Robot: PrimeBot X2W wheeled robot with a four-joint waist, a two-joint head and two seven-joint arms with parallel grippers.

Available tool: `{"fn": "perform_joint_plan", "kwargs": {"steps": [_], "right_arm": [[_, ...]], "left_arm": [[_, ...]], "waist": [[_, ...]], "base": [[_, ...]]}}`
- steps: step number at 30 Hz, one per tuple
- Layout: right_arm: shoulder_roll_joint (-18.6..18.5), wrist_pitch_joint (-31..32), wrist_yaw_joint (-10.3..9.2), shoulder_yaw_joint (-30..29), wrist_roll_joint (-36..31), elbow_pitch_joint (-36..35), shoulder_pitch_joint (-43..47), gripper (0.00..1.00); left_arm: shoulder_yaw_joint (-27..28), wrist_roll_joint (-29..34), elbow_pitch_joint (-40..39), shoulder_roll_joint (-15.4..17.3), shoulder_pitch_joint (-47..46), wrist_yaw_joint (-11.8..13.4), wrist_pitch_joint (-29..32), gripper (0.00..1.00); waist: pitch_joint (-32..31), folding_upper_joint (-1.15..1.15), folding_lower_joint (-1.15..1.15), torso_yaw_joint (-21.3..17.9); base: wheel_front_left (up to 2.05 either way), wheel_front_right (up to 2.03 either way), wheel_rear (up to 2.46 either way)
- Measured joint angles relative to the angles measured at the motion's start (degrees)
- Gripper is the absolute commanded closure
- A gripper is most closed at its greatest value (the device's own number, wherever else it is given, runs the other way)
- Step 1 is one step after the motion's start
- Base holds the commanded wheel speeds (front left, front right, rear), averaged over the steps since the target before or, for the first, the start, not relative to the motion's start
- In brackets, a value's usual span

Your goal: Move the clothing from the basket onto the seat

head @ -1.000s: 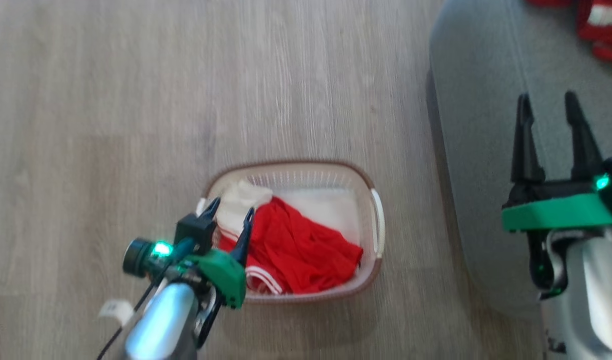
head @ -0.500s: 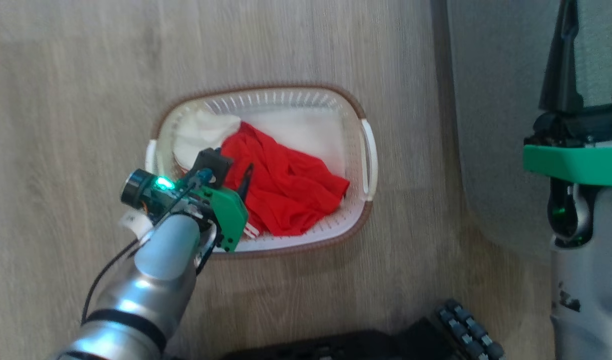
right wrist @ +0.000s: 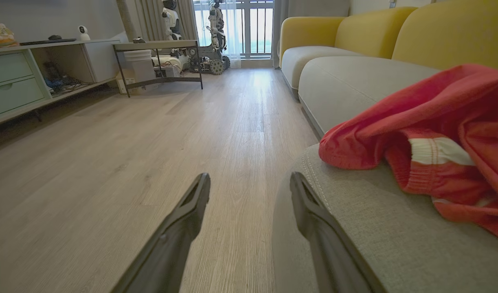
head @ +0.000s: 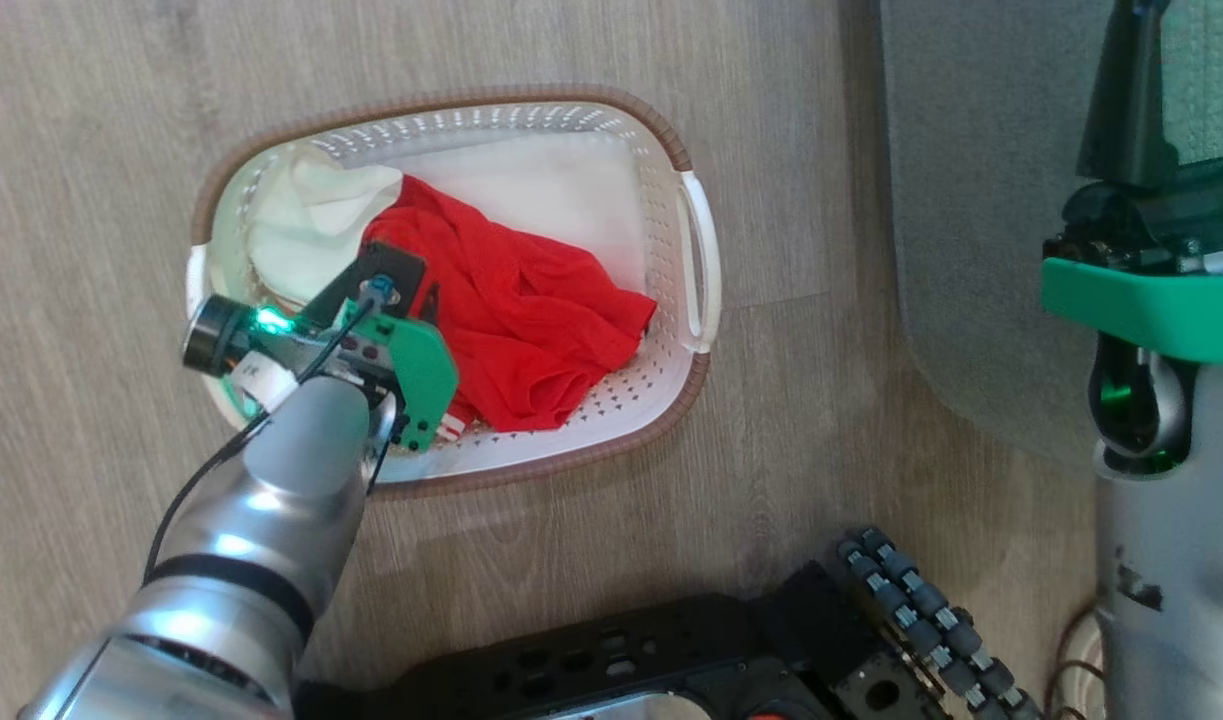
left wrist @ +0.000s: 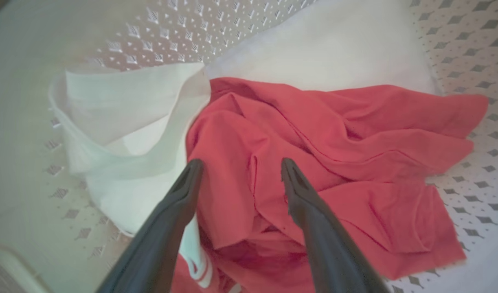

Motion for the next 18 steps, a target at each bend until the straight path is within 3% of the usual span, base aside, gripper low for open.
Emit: {"fn": "perform_joint_plan", "kwargs": {"steps": [12, 15, 16, 17, 18], "right_arm": [[0.0, 0.0, 0.0, 0.8, 1.9, -1.1, 0.0, 0.0], [0.0, 0.0, 0.0, 1.0, 2.4, -1.1, 0.0, 0.0], [0.0, 0.0, 0.0, 1.0, 2.5, -1.1, 0.0, 0.0], [0.0, 0.0, 0.0, 1.0, 2.5, -1.1, 0.0, 0.0], [0.0, 0.0, 0.0, 1.1, 2.5, -1.1, 0.0, 0.0]], "left_arm": [[-1.5, 0.9, 1.6, 0.5, -2.6, 6.1, 4.0, 0.0], [-1.6, 0.9, 1.7, 0.7, -2.6, 6.5, 4.7, 0.0], [-1.6, 0.9, 1.7, 0.7, -2.7, 6.5, 5.0, 0.04], [-1.7, 0.9, 1.7, 0.7, -2.7, 6.5, 5.0, 0.44], [-1.7, 0.9, 1.8, 0.7, -2.7, 6.5, 5.5, 0.62]], "waist": [[2.1, 0.0, 0.0, -2.1], [2.7, 0.0, 0.0, -2.3], [2.8, 0.0, 0.0, -2.4], [3.0, 0.0, 0.0, -2.4], [3.1, 0.0, 0.0, -2.5]], "base": [[0.0, 0.0, 0.0], [0.0, 0.0, 0.0], [0.0, 0.0, 0.0], [0.0, 0.0, 0.0], [0.0, 0.0, 0.0]]}}
